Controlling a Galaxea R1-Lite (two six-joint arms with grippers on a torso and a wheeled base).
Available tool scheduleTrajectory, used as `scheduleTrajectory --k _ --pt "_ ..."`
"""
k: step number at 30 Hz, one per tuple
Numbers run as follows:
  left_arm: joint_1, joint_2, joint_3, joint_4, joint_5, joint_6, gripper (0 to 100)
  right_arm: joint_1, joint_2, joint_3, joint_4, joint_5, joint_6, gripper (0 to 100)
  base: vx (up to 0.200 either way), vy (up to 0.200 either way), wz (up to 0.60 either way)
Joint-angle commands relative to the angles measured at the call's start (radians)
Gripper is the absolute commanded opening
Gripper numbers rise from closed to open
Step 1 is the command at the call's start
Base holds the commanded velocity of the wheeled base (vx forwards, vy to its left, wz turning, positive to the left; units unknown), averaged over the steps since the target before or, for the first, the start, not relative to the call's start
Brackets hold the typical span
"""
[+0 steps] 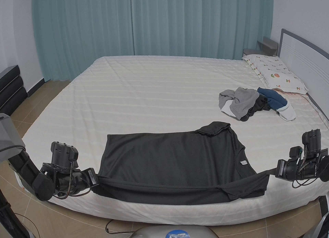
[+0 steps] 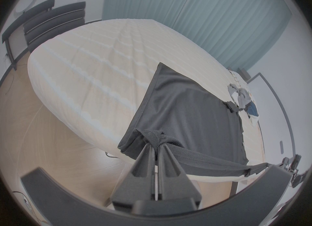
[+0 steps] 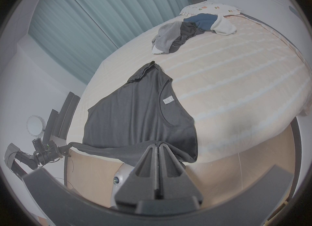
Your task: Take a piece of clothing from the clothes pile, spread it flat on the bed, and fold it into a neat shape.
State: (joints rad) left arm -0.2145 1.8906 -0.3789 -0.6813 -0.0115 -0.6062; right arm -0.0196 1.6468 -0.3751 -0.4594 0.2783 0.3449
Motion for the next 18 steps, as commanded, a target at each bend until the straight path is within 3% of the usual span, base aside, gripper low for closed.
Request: scheduleTrajectory --k 1,8,18 --pt "0.001 0.047 -0.038 0.000 0.001 -0.033 0 0.000 0.057 -0.001 -0.038 -0.001 0.000 0 0.000 0.000 0.00" --pt "0.006 0.140 -0.092 -0.001 -0.002 -0.063 0 0.010 0.191 -0.002 -0.219 -0.002 0.034 0 0.000 0.000 0.00" --pt "0.004 0.211 -0.181 0.000 0.001 -0.127 0 0.020 0.284 -0.007 -0.331 -0.001 0.098 0 0.000 0.000 0.00"
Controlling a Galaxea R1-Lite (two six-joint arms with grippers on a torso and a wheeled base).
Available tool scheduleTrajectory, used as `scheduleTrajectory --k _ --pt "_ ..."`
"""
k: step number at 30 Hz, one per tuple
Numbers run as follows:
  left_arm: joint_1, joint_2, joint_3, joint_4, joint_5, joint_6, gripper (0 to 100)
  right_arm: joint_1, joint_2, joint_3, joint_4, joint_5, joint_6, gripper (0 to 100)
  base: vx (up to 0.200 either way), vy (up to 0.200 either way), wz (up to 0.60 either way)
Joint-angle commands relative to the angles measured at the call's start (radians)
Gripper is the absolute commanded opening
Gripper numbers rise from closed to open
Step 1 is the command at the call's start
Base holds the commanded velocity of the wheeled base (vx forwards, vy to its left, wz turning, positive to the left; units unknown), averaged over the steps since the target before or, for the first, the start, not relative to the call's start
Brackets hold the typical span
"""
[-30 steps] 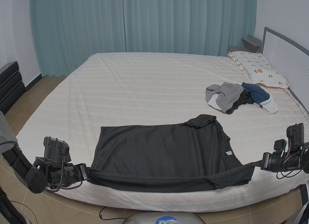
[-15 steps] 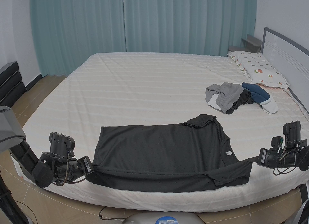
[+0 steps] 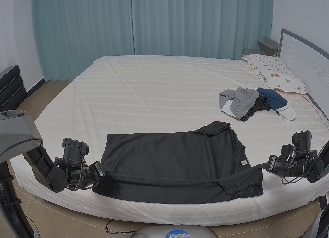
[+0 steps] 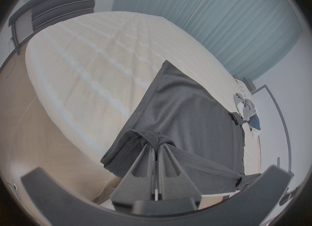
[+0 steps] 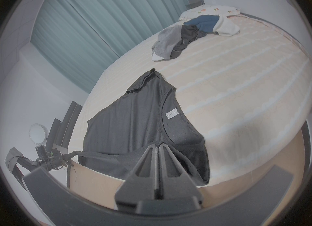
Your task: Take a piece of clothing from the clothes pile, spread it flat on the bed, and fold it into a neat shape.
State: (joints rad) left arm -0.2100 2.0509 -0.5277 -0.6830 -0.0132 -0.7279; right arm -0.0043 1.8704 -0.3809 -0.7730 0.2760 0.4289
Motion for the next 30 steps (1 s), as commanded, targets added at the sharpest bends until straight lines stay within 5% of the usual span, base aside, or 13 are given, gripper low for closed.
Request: scheduleTrajectory --k 1,8,30 --pt "0.001 0.054 -0.035 0.002 0.004 -0.005 0 0.004 0.064 -0.001 -0.020 0.002 0.017 0 0.000 0.000 0.00" --pt "0.001 0.097 -0.077 0.002 0.010 -0.044 0 0.023 0.138 0.005 -0.169 -0.001 0.096 0 0.000 0.000 0.00" --pt "0.018 0.147 -0.112 0.002 0.033 -0.076 0 0.006 0.271 0.010 -0.331 -0.011 0.177 0 0.000 0.000 0.00"
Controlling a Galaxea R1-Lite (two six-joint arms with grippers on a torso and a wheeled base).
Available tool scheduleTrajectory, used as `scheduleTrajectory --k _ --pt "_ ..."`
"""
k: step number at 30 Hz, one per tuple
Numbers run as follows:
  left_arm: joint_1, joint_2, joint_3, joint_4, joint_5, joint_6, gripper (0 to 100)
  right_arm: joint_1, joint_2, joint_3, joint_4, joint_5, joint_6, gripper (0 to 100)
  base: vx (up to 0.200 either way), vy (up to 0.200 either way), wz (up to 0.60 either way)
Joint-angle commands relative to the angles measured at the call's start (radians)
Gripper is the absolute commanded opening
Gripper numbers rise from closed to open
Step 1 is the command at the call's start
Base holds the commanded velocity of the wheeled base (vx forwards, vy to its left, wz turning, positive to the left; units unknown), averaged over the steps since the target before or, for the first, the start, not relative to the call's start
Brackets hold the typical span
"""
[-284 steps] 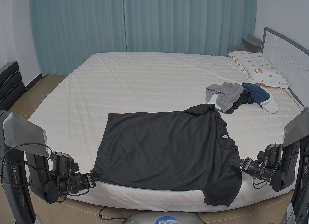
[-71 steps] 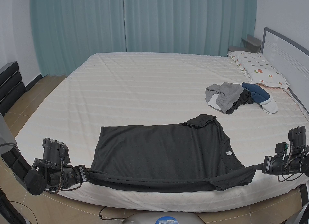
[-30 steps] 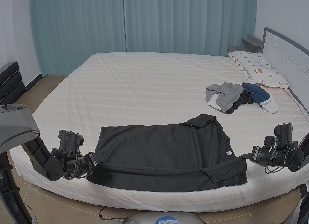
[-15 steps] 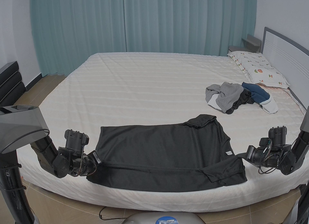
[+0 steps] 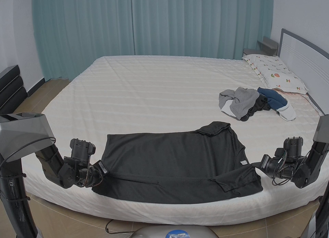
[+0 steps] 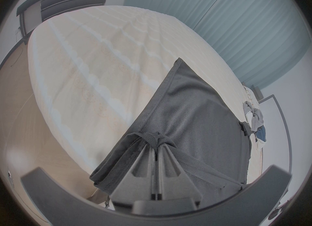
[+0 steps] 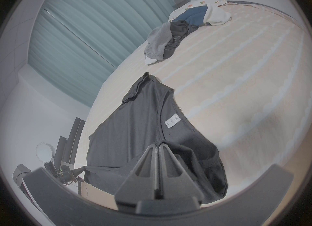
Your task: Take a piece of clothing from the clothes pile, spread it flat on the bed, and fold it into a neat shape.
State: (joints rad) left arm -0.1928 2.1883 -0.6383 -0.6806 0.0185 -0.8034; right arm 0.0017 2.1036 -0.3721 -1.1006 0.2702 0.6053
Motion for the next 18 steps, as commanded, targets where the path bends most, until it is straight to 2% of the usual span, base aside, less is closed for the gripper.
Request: scheduleTrajectory --k 1,17,18 --pt "0.001 0.010 -0.001 0.000 0.000 0.000 0 0.000 0.038 -0.001 -0.004 -0.008 0.002 0 0.000 0.000 0.00" --pt "0.007 0.025 -0.017 -0.002 0.000 -0.007 0 0.000 0.092 0.001 -0.067 -0.025 0.027 0 0.000 0.000 0.00" --pt "0.007 0.028 -0.020 -0.002 0.000 -0.007 100 0.001 0.092 0.001 -0.067 -0.025 0.033 100 0.000 0.000 0.00"
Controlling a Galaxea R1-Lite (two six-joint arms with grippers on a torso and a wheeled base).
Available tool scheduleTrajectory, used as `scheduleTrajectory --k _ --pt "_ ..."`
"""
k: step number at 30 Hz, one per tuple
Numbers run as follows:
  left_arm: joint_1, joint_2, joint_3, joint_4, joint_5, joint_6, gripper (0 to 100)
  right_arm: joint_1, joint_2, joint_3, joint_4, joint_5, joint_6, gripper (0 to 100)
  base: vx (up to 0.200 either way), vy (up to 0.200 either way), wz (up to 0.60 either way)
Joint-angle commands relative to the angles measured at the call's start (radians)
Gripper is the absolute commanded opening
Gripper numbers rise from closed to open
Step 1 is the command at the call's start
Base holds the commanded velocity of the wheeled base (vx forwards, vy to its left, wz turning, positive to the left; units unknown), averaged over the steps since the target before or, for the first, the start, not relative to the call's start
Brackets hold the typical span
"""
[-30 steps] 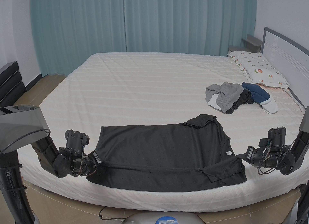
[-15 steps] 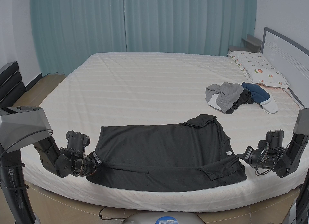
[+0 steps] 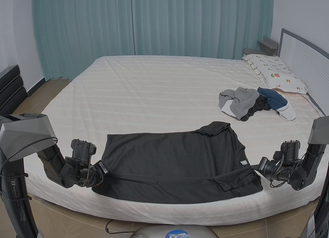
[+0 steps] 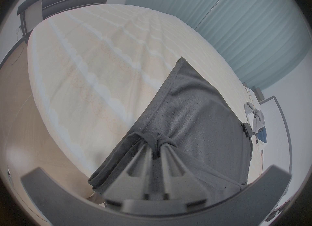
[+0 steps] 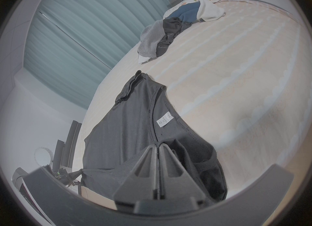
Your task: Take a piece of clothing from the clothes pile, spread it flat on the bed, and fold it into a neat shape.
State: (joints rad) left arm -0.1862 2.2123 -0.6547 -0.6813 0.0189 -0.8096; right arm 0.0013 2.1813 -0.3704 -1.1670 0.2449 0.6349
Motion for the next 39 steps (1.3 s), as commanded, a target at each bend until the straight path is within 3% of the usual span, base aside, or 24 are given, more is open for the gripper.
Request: scheduleTrajectory --k 1,9,15,22,25,26,29,39 --pt "0.001 0.006 -0.008 0.000 -0.001 0.000 100 0.003 0.015 -0.001 -0.002 0.001 0.014 100 0.000 0.000 0.00" --pt "0.013 0.006 -0.011 0.000 -0.001 -0.002 100 0.000 -0.026 0.021 -0.025 0.002 0.065 100 0.000 0.000 0.00" --pt "0.062 -0.016 -0.010 -0.003 -0.027 -0.023 100 0.003 -0.179 0.070 -0.017 0.001 0.118 100 0.000 0.000 0.00" --pt "0.111 -0.066 0.012 0.000 -0.192 -0.065 100 0.026 -0.253 0.074 0.113 0.002 0.141 100 0.000 0.000 0.00" --pt "0.123 -0.069 0.020 0.000 -0.218 -0.065 100 0.052 -0.275 0.099 0.138 0.005 0.226 100 0.000 0.000 0.00" --pt "0.126 -0.072 0.021 0.000 -0.234 -0.069 100 0.074 -0.273 0.114 0.136 0.008 0.299 100 0.000 0.000 0.00" --pt "0.128 -0.082 0.035 -0.003 -0.278 -0.106 100 0.131 -0.256 0.139 0.136 0.008 0.405 100 0.000 0.000 0.00" --pt "0.136 -0.083 0.036 -0.003 -0.287 -0.109 100 0.172 -0.146 0.137 0.129 -0.003 0.408 100 0.000 0.000 0.00"
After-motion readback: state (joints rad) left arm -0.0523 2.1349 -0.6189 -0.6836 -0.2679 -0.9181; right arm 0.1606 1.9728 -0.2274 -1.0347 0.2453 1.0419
